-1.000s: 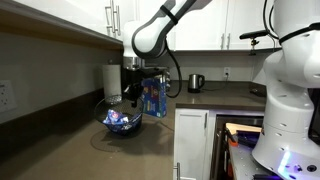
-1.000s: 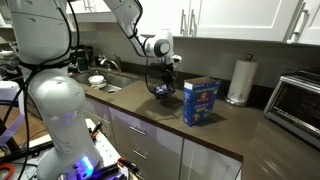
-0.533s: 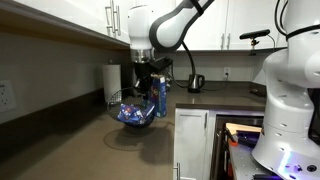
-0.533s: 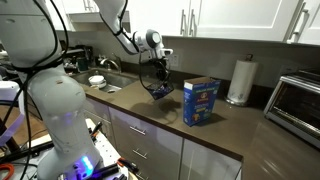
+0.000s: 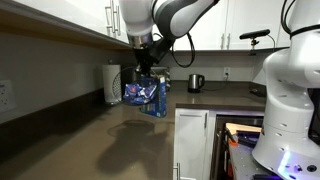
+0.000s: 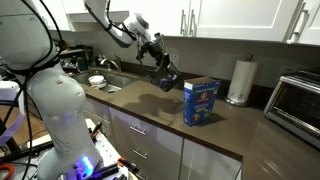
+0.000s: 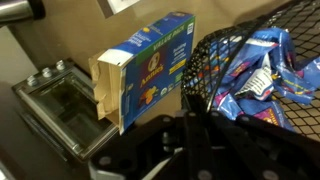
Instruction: Pour the contents in the black basket on the countertop
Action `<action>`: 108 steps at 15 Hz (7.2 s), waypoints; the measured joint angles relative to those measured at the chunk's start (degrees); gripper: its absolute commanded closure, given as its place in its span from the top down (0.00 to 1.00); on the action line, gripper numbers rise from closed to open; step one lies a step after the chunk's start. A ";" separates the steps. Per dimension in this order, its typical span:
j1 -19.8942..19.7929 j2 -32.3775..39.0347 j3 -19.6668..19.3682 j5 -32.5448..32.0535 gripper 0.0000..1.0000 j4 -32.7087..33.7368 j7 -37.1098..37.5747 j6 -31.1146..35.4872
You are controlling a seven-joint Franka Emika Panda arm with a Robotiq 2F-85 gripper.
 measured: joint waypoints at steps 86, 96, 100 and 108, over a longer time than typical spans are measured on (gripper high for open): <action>10.00 18.54 9.48 49.86 0.28 6.58 -59.76 12.25; 10.59 20.18 10.17 48.93 0.90 7.63 -59.84 12.68; 11.29 19.54 9.87 45.79 1.00 7.62 -56.91 14.25; 10.55 14.50 5.89 40.35 1.00 7.63 -54.53 15.85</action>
